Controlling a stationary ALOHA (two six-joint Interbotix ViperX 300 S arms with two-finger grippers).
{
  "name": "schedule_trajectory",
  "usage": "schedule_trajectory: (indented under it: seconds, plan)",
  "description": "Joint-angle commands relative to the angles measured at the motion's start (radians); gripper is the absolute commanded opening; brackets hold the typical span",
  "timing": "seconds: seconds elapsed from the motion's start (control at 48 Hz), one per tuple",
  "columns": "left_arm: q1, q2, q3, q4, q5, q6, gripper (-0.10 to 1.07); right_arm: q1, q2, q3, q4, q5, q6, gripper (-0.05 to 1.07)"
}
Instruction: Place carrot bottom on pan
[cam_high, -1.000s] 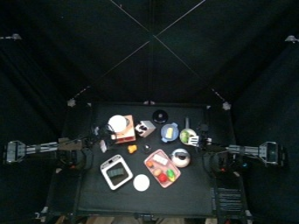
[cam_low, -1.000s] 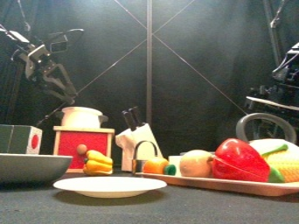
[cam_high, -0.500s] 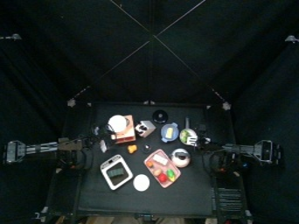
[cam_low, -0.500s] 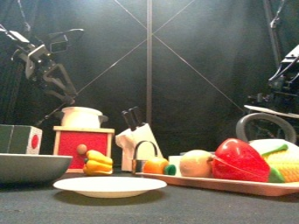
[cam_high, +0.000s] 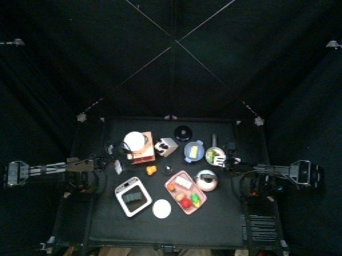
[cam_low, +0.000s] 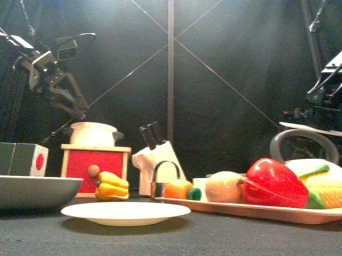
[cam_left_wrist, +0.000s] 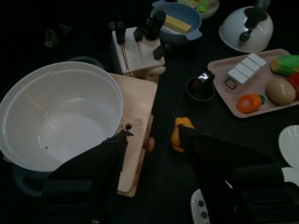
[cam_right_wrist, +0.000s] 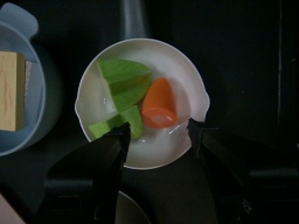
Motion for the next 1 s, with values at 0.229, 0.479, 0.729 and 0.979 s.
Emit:
schedule_trajectory:
  seconds: [0.229, 0.479, 0.729, 0.979]
  plan:
    - [0.003, 0.002, -0.011, 0.000, -0.006, -0.002, 0.87, 0.003, 0.000, -0.008, 0.008, -0.002, -0.002, 0.89]
    - [0.003, 0.002, -0.014, 0.003, -0.008, 0.000, 0.87, 0.017, 0.020, -0.002, 0.011, -0.048, -0.006, 0.89]
    - [0.003, 0.002, -0.015, 0.003, -0.006, 0.002, 0.87, 0.028, 0.023, -0.002, 0.011, -0.051, -0.014, 0.89]
    - [-0.069, -0.023, -0.044, -0.002, -0.020, 0.005, 0.87, 0.029, 0.018, -0.011, 0.002, -0.055, -0.018, 0.89]
